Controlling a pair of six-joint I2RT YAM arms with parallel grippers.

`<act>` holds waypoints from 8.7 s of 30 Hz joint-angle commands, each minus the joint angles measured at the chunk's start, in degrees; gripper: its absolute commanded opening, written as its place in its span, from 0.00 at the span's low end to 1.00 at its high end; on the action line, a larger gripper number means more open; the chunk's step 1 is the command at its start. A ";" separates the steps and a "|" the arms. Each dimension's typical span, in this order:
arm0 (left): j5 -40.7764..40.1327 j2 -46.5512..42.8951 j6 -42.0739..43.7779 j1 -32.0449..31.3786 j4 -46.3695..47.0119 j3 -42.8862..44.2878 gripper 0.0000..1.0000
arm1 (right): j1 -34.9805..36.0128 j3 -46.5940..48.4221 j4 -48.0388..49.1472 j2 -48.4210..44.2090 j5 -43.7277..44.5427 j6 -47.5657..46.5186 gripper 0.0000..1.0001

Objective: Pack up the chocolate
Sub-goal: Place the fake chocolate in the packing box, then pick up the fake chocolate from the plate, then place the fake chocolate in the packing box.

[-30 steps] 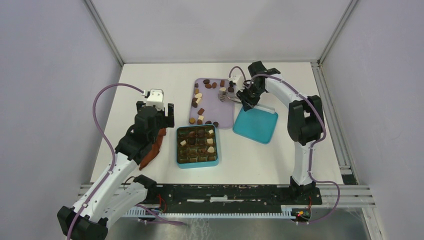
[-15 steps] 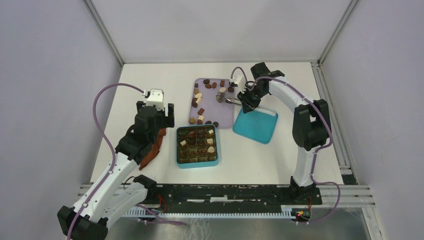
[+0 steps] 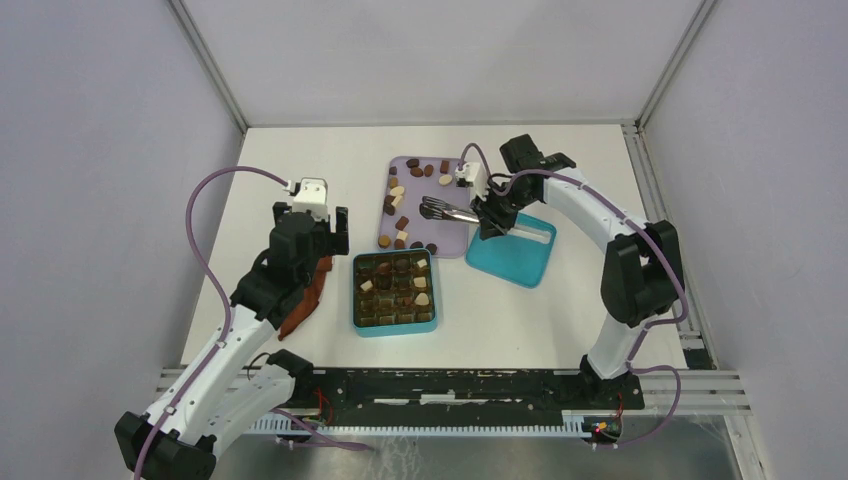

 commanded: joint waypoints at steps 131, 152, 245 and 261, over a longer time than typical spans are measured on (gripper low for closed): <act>-0.14 -2.30 1.55 0.36 1.69 0.45 0.90 | 9.69 22.98 -4.21 21.98 12.78 -1.44 0.52; -0.22 -2.29 1.55 0.42 1.69 0.49 0.90 | 10.30 25.90 -4.29 24.29 16.33 0.93 0.39; -2.07 8.33 0.94 0.47 0.90 1.56 0.86 | 29.67 4.24 -1.75 1.37 7.16 -7.66 0.23; -1.90 7.77 0.96 0.54 0.85 1.38 0.87 | 32.27 6.34 -1.14 4.72 15.45 -3.86 0.37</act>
